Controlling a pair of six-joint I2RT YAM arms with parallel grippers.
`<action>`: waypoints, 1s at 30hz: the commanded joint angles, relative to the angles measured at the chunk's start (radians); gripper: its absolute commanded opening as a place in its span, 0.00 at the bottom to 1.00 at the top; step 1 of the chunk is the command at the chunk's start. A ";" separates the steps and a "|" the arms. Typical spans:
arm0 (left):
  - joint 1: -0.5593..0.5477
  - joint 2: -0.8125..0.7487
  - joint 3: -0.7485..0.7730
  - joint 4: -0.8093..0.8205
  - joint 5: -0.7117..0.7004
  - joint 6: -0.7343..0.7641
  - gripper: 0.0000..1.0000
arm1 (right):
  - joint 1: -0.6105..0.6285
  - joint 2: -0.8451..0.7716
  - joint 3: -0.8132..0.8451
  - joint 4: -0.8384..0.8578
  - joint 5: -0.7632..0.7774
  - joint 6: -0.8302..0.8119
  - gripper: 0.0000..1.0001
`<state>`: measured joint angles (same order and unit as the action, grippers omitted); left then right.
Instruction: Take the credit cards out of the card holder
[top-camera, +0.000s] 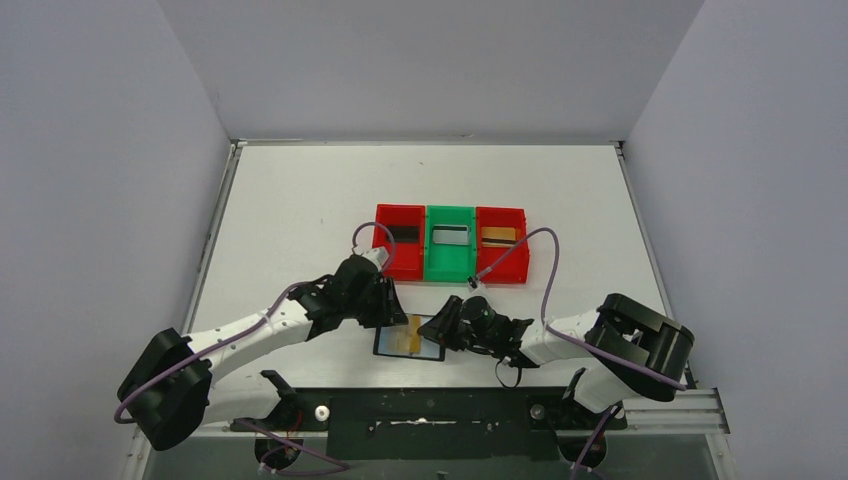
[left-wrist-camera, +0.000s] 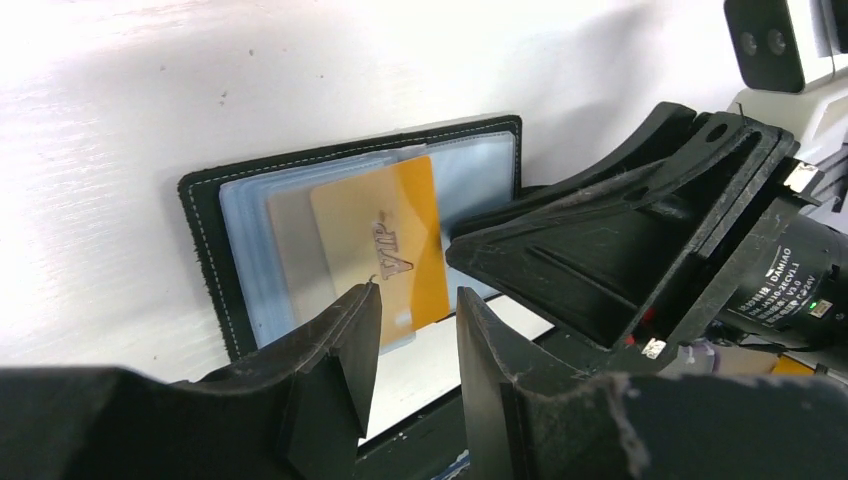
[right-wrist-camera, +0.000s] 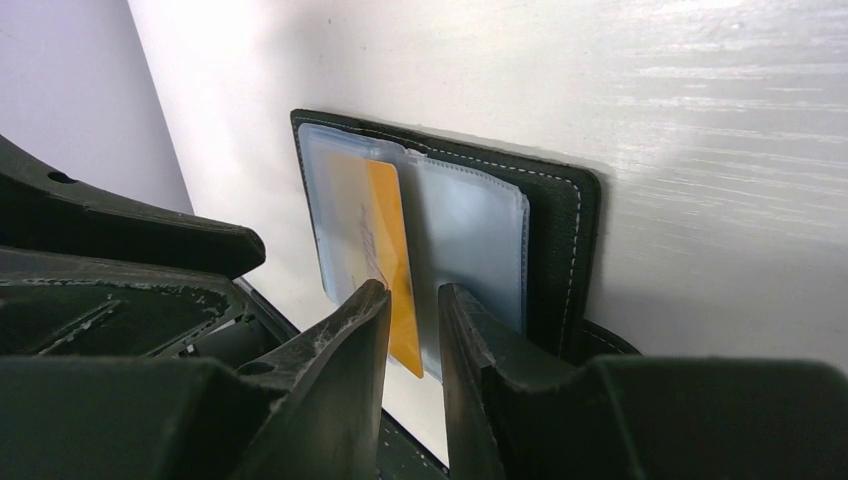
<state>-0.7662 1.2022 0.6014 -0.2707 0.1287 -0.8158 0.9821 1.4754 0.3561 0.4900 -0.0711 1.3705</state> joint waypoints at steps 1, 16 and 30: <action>-0.002 0.010 0.025 0.076 0.055 0.009 0.33 | -0.004 -0.007 -0.003 0.085 0.009 -0.007 0.27; -0.006 0.061 -0.109 0.097 0.024 -0.016 0.32 | 0.003 0.085 0.057 0.100 -0.036 -0.017 0.28; -0.007 0.040 -0.117 0.045 -0.025 -0.014 0.30 | -0.006 0.025 0.001 0.119 -0.013 -0.024 0.00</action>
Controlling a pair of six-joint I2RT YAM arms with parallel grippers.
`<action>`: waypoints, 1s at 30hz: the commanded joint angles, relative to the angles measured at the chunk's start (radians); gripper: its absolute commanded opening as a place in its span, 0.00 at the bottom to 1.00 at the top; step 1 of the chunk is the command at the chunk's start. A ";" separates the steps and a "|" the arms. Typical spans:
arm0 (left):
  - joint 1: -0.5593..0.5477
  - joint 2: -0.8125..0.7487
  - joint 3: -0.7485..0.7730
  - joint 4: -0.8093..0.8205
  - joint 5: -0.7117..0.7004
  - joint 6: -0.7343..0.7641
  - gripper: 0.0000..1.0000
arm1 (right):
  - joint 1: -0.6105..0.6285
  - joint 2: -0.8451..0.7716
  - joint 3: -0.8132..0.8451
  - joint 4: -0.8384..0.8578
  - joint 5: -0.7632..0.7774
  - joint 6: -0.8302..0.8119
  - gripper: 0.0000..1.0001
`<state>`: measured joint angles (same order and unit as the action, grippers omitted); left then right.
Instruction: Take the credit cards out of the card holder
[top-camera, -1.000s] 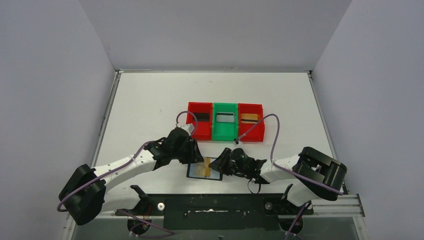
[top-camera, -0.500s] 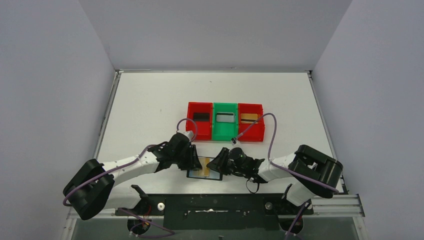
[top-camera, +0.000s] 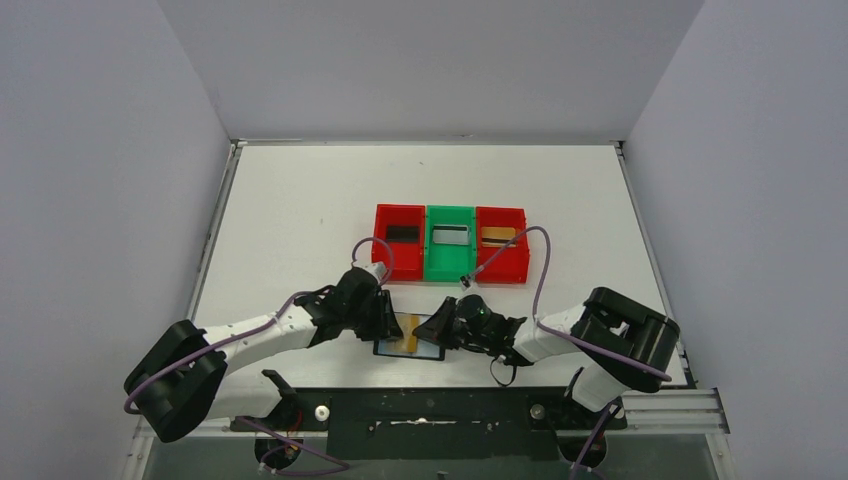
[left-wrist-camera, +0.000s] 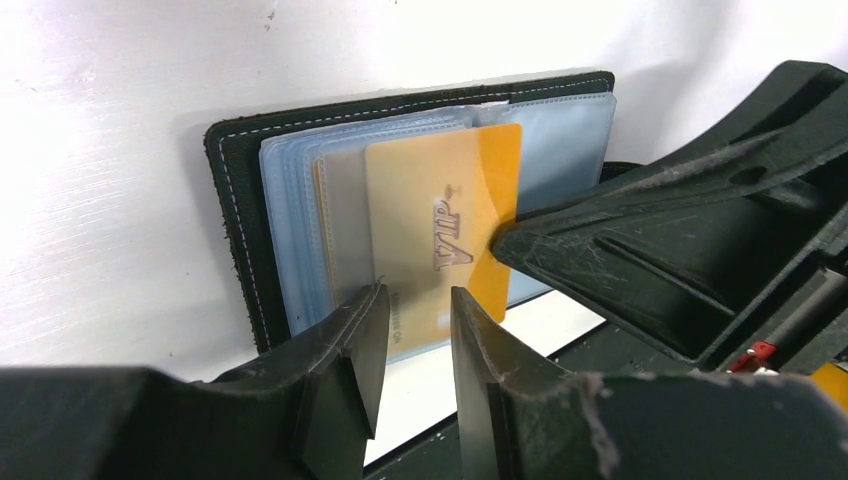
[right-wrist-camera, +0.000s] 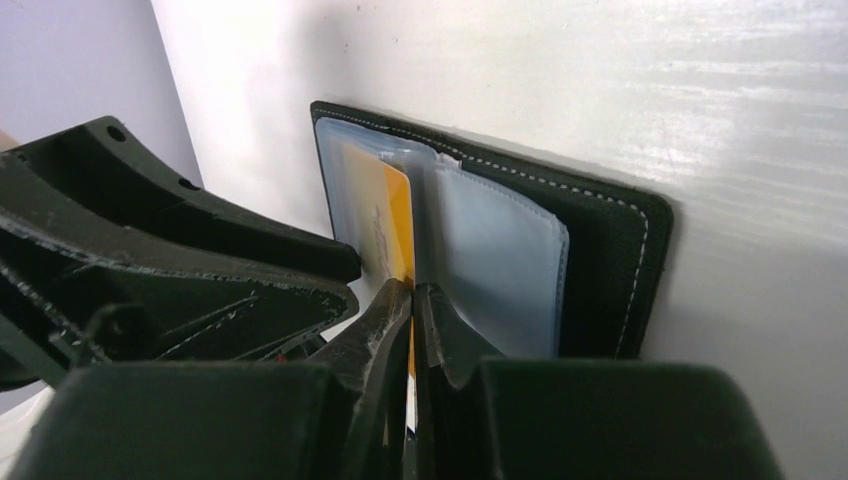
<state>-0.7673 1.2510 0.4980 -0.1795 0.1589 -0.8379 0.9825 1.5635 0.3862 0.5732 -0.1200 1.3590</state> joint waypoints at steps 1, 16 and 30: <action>-0.005 -0.010 -0.015 -0.049 -0.059 0.008 0.30 | -0.008 -0.079 -0.039 0.033 0.038 -0.015 0.00; -0.006 0.016 0.009 -0.065 -0.056 0.024 0.25 | -0.015 0.020 -0.066 0.220 0.012 0.045 0.23; -0.006 -0.004 0.016 -0.087 -0.074 0.023 0.23 | -0.015 -0.030 -0.115 0.203 0.059 0.040 0.00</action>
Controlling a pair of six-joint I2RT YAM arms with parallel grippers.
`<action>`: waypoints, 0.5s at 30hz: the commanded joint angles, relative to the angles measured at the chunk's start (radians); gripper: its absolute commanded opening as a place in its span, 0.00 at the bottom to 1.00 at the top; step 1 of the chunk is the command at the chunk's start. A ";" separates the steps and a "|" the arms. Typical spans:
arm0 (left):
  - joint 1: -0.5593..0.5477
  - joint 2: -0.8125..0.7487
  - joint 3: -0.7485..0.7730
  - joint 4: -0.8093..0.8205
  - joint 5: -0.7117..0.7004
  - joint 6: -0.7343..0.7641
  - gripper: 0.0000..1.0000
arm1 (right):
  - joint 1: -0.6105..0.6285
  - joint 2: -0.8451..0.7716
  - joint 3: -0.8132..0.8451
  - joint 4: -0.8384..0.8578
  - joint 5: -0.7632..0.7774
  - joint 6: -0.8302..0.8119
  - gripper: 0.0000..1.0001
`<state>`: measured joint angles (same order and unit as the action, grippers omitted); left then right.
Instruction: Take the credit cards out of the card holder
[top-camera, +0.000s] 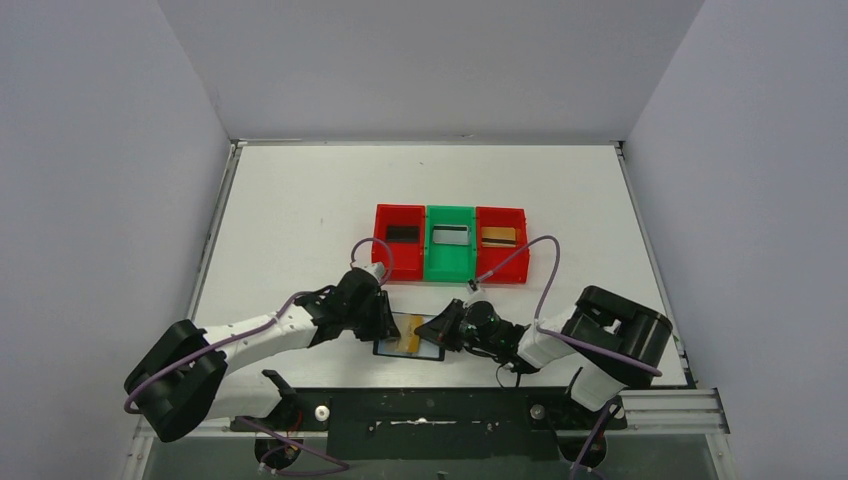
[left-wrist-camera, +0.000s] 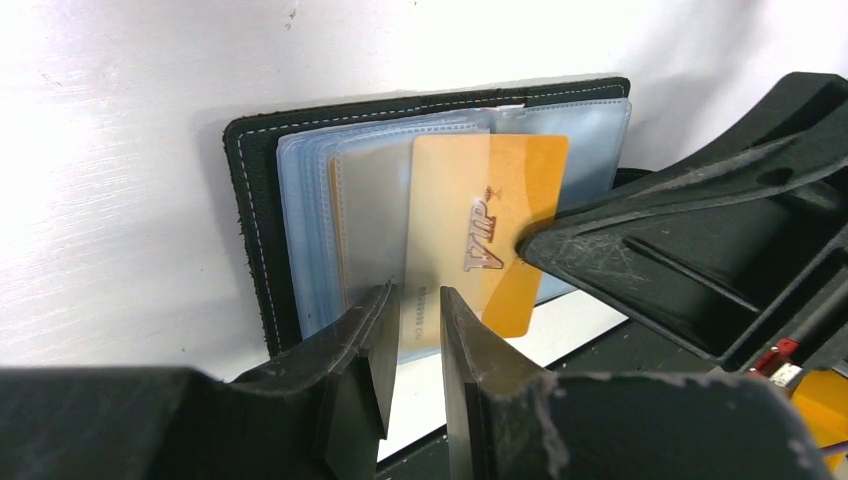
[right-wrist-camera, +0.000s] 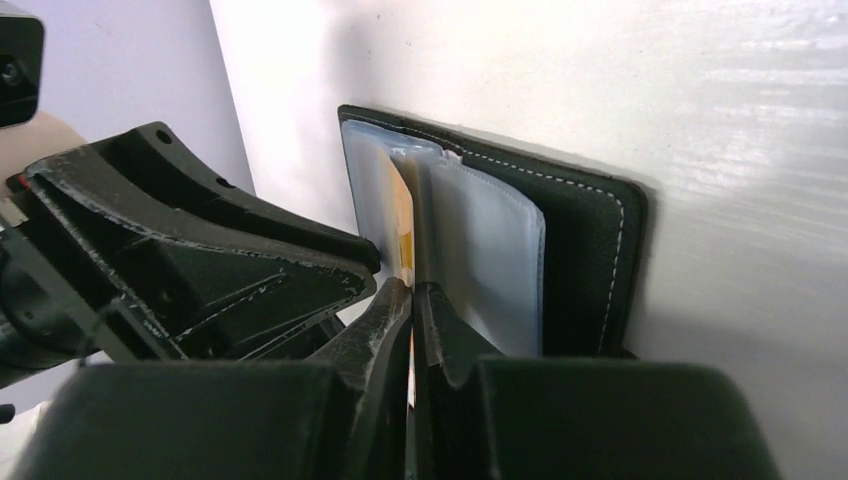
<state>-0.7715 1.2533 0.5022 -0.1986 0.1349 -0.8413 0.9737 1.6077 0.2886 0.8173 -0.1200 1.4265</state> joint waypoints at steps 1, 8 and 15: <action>-0.002 -0.012 0.012 -0.068 -0.050 0.025 0.23 | -0.007 -0.099 -0.017 -0.077 0.069 -0.036 0.00; 0.000 -0.044 0.022 -0.068 -0.051 0.023 0.23 | -0.007 -0.311 -0.035 -0.251 0.131 -0.122 0.00; 0.000 -0.084 0.055 -0.074 -0.056 0.020 0.25 | 0.026 -0.524 -0.037 -0.360 0.267 -0.273 0.00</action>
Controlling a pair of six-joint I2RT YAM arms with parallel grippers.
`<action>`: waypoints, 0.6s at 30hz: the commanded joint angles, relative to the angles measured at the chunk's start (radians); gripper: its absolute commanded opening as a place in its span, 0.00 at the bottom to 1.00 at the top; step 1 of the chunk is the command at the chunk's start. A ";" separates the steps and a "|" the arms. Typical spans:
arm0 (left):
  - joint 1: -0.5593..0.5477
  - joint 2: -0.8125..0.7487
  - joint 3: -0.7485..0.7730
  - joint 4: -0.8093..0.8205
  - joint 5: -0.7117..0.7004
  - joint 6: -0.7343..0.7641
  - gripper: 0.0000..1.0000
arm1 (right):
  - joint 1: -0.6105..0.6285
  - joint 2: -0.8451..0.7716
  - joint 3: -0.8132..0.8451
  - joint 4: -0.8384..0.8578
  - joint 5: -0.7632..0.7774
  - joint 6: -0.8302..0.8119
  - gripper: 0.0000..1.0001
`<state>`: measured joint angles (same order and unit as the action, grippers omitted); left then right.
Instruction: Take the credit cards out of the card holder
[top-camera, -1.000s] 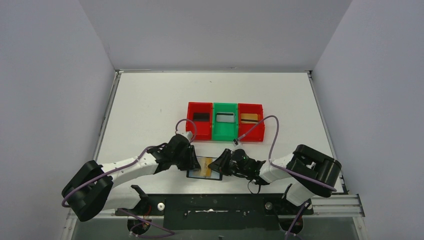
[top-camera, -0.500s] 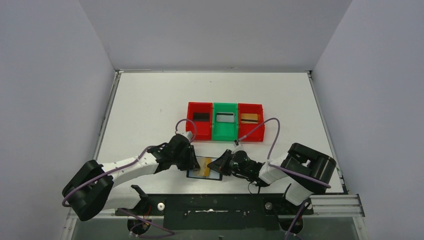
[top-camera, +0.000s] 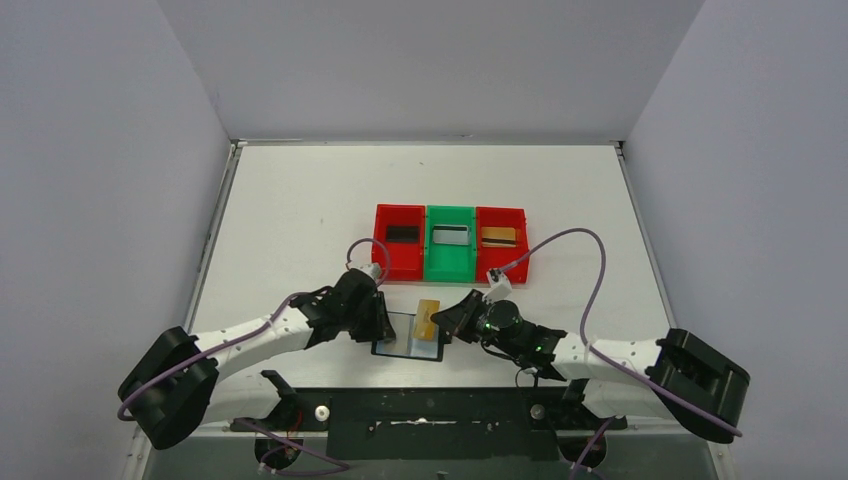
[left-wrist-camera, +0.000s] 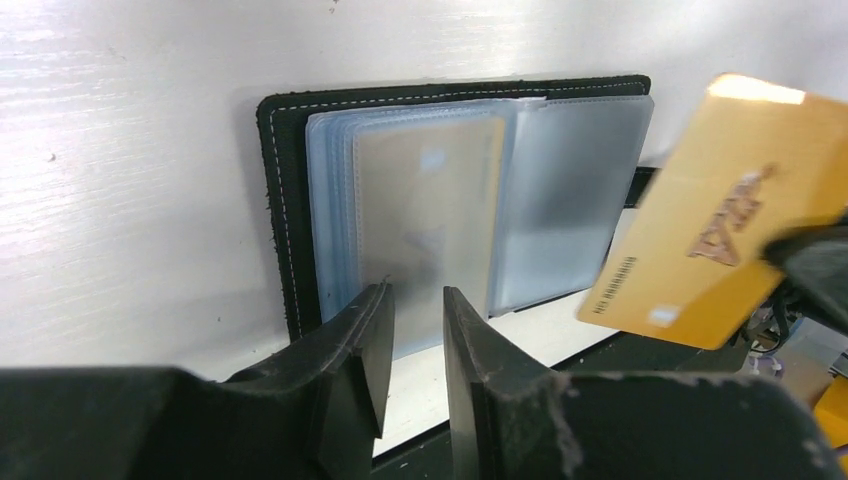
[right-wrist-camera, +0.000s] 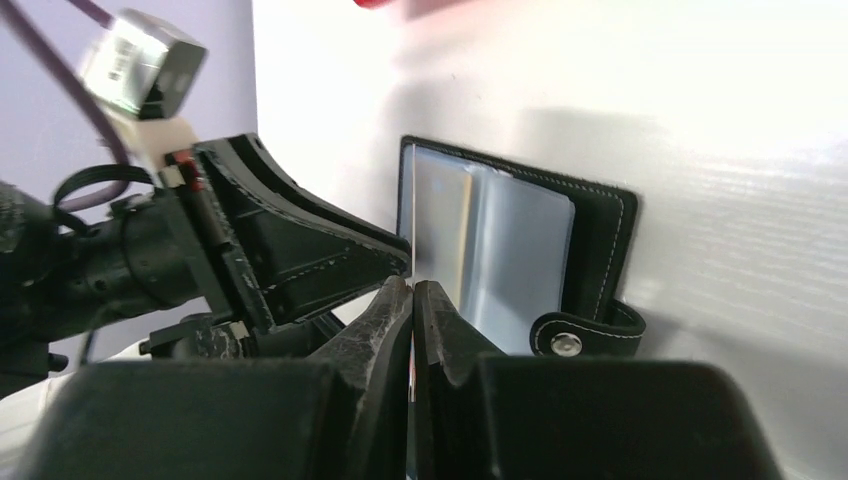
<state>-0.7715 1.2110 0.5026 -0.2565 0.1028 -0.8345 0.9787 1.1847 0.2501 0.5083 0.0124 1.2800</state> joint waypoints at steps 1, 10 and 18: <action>0.001 -0.051 0.061 -0.019 -0.024 0.014 0.27 | 0.028 -0.125 -0.002 -0.055 0.156 -0.153 0.00; 0.033 -0.149 0.150 -0.099 -0.088 0.052 0.41 | 0.046 -0.277 -0.025 -0.044 0.174 -0.360 0.00; 0.288 -0.271 0.269 -0.283 -0.104 0.209 0.61 | 0.048 -0.437 0.044 -0.204 0.239 -0.600 0.00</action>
<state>-0.5995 1.0168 0.6952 -0.4419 0.0204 -0.7361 1.0222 0.8173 0.2222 0.3756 0.1654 0.8585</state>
